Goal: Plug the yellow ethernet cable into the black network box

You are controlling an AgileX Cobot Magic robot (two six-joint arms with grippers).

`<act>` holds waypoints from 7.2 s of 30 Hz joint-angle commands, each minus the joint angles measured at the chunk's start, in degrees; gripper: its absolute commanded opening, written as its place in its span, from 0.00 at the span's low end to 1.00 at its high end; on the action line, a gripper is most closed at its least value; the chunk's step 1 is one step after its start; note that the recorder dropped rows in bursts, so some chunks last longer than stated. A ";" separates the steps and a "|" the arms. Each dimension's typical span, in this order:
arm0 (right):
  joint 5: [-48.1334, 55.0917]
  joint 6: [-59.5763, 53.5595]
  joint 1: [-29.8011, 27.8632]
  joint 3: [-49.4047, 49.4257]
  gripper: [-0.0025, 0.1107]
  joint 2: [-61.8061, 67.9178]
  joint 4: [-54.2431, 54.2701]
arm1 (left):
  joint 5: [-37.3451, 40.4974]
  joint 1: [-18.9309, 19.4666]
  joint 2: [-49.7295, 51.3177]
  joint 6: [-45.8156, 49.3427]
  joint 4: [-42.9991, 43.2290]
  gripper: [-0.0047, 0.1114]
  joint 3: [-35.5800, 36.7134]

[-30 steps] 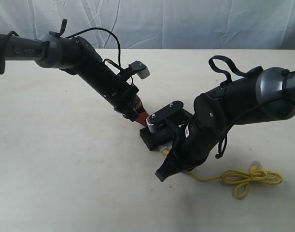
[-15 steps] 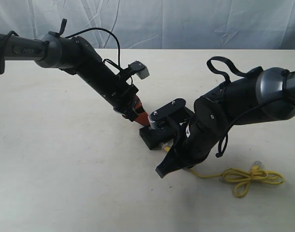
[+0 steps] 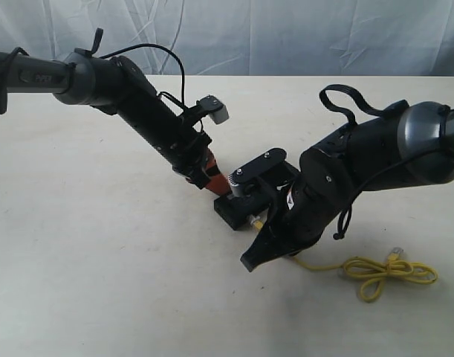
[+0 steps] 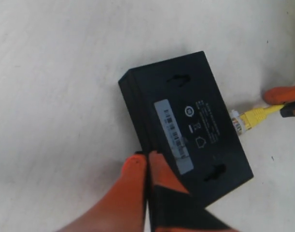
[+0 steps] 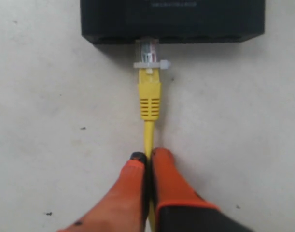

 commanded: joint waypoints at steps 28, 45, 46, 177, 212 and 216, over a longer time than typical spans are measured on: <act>-3.52 -10.94 0.13 0.16 0.02 -0.29 -0.40 | 0.85 -0.09 0.10 -1.75 -1.17 0.04 -0.15; -0.66 -14.64 0.13 0.16 0.02 -0.40 -2.79 | 0.12 -0.06 0.10 -2.86 0.41 0.04 -0.15; -0.83 -14.64 0.13 0.16 0.02 -0.40 -2.56 | -0.02 -0.06 0.10 -2.86 0.41 0.04 -0.15; -8.33 2.60 -32.73 50.86 0.02 -104.76 -0.23 | -34.59 10.37 -90.22 -51.67 36.70 0.04 55.77; -8.34 2.60 -32.62 50.86 0.02 -104.76 -0.01 | -51.62 22.12 -122.62 -51.88 38.47 0.04 88.16; -8.34 2.60 -32.62 50.86 0.02 -104.76 -0.01 | -45.90 22.12 -132.10 -51.88 40.51 0.04 92.85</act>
